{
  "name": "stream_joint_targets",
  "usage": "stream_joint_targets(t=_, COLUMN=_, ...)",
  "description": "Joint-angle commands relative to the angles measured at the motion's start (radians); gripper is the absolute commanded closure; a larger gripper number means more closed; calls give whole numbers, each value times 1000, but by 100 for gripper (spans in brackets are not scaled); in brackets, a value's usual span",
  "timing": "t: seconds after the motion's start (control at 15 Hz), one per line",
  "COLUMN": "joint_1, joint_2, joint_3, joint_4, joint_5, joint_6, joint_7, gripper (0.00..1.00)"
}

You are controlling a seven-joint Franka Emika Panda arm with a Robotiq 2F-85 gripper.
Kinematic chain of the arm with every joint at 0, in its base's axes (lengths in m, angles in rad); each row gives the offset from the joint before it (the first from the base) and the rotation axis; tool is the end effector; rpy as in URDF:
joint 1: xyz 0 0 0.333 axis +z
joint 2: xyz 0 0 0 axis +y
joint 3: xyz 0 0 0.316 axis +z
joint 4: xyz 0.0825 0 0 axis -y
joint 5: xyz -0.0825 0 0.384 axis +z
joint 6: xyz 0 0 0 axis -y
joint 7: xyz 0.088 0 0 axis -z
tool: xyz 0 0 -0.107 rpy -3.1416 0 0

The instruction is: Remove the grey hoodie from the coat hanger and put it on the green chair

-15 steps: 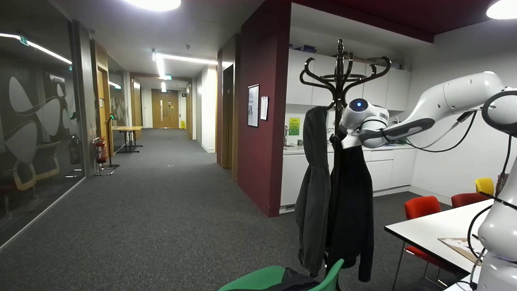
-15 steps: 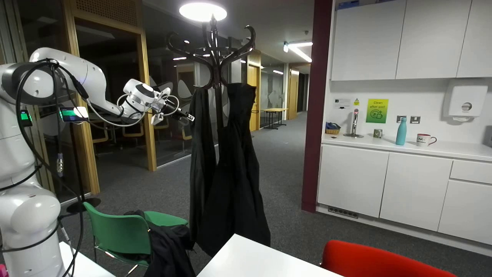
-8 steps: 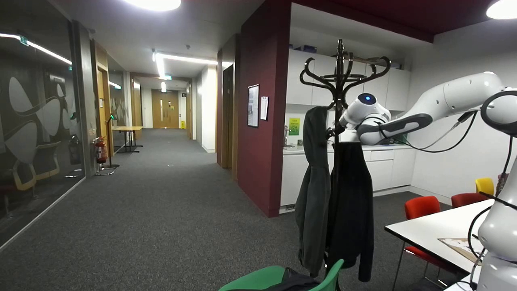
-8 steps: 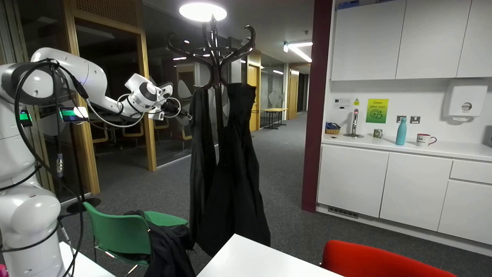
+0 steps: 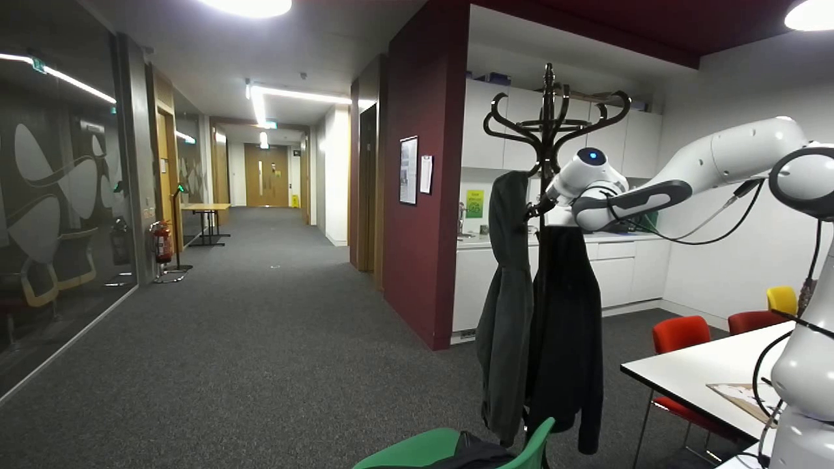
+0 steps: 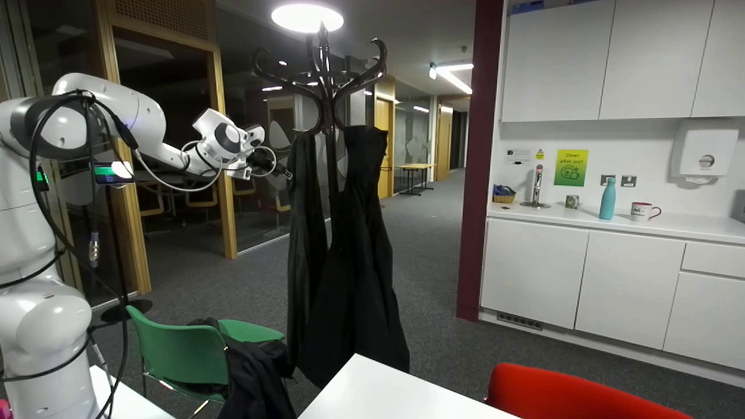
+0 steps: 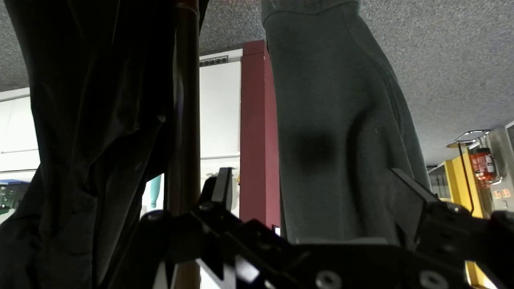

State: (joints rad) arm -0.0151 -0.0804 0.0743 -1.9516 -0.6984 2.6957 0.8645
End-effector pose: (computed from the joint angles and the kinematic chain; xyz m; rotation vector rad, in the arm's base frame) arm 0.5818 0.0574 0.6041 2.6516 -0.3928 1.3653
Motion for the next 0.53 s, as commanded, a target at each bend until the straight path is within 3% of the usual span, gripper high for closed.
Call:
stream_joint_targets(t=0.0, joint_1=-6, joint_2=71, joint_3=5, joint_4=107, joint_5=-76, joint_6=-8, joint_7=19, gripper=0)
stream_joint_targets(t=0.13, joint_1=0, joint_2=92, joint_3=5, joint_4=135, joint_5=-94, joint_6=-19, joint_7=16, gripper=0)
stream_joint_targets(t=0.2, joint_1=0, joint_2=55, joint_3=1, joint_4=73, joint_5=-61, joint_6=-1, joint_7=7, gripper=0)
stream_joint_targets(t=0.47, joint_1=0, joint_2=68, joint_3=1, joint_4=77, joint_5=-60, joint_6=-1, joint_7=7, gripper=0)
